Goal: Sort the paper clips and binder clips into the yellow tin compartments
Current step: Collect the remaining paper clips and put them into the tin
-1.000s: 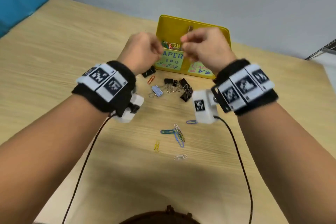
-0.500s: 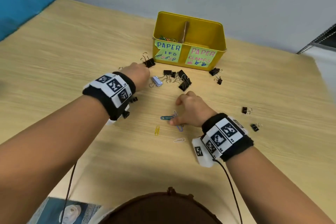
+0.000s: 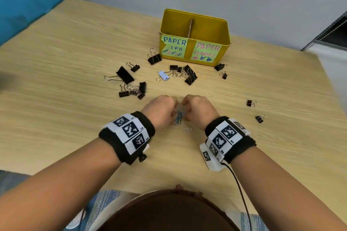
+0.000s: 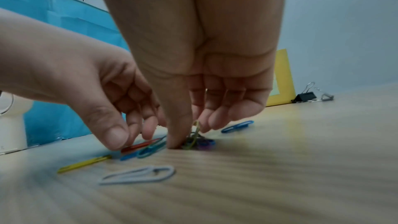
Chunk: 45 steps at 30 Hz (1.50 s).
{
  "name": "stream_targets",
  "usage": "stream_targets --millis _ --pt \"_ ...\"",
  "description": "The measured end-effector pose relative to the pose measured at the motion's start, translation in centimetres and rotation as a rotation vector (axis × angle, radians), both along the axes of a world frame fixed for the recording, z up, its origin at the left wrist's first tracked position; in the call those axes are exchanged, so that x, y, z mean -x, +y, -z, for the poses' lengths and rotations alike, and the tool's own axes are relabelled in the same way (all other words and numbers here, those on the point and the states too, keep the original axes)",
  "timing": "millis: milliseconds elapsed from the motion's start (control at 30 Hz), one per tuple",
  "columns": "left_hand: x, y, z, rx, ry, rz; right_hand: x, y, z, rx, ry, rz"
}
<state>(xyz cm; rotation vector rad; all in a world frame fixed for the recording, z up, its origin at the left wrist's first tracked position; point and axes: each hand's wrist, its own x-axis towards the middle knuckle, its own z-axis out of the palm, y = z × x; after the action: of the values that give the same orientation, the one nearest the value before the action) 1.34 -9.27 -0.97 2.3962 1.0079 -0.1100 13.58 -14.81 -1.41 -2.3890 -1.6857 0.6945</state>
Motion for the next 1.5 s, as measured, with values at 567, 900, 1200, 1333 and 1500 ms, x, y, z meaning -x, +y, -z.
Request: stream_targets --millis 567,900,1200,1333,1500 --pt "-1.1 -0.7 0.4 0.053 0.031 -0.065 -0.4 -1.6 0.4 -0.028 0.078 0.058" --pt "3.2 -0.2 -0.5 0.124 0.065 -0.121 -0.1 -3.4 -0.3 0.053 0.088 -0.113" --pt "1.5 -2.1 0.9 0.029 0.079 -0.082 0.9 -3.8 0.5 0.097 -0.044 -0.165" --pt "1.2 -2.6 1.0 -0.006 0.102 -0.002 0.7 -4.1 0.4 0.082 -0.032 -0.179" --pt "0.9 -2.2 0.9 -0.017 0.059 0.067 -2.0 -3.0 -0.4 0.005 0.054 -0.001"
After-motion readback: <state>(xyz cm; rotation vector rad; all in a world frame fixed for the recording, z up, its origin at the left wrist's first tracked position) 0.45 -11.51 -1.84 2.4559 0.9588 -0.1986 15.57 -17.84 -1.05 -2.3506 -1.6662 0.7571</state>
